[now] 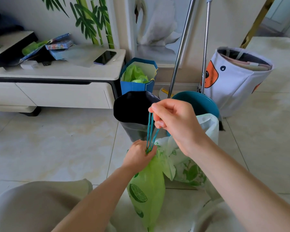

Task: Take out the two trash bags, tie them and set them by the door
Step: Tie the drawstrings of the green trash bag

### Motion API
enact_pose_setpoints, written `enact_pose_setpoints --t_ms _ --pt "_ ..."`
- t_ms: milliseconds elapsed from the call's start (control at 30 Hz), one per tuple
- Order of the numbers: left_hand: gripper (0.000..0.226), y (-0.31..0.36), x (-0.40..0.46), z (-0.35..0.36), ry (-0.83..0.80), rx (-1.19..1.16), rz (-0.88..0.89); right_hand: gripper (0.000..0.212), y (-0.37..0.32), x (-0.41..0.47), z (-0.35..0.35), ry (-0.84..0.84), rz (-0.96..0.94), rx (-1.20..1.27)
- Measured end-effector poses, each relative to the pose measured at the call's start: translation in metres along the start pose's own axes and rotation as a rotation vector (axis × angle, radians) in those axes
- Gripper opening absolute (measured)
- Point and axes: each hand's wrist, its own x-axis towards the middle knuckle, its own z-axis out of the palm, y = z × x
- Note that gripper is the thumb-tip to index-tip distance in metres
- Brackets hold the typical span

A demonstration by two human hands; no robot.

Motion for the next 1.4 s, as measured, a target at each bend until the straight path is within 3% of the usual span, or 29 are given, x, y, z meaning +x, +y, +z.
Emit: enact_pose_setpoints --t_ms 133,233,333,533,633,867,1133,1267,1400 --pt "0.032 0.006 -0.002 -0.017 -0.209 0.206 0.064 0.018 0.002 0.001 0.0 -0.041 0.009 -0.061" --pt "0.069 0.007 -0.001 -0.04 -0.405 0.362 0.02 0.02 -0.004 0.004 0.003 -0.094 0.002 -0.079" --pt "0.076 0.016 -0.004 -0.063 -0.466 0.29 -0.021 0.02 -0.008 0.003 0.004 -0.121 0.019 -0.037" --pt "0.017 0.035 -0.012 -0.104 -0.269 0.057 -0.017 0.02 -0.011 -0.001 0.004 -0.108 0.016 -0.004" --pt "0.005 0.032 -0.013 -0.103 -0.223 0.026 -0.007 0.019 -0.01 -0.002 0.005 -0.098 0.018 0.031" --pt "0.028 0.041 -0.007 -0.089 -0.307 0.008 0.051 0.018 -0.004 -0.002 0.001 -0.042 0.01 0.057" --pt "0.024 0.05 -0.007 -0.093 -0.43 -0.135 0.006 0.016 -0.001 0.009 -0.009 0.111 0.053 0.212" --pt "0.033 0.052 -0.014 -0.076 -0.359 -0.101 0.008 0.015 -0.001 0.01 -0.004 0.119 0.055 0.262" --pt "0.028 0.057 -0.017 -0.066 -0.273 -0.11 0.004 0.015 -0.002 0.01 0.001 0.12 0.044 0.276"
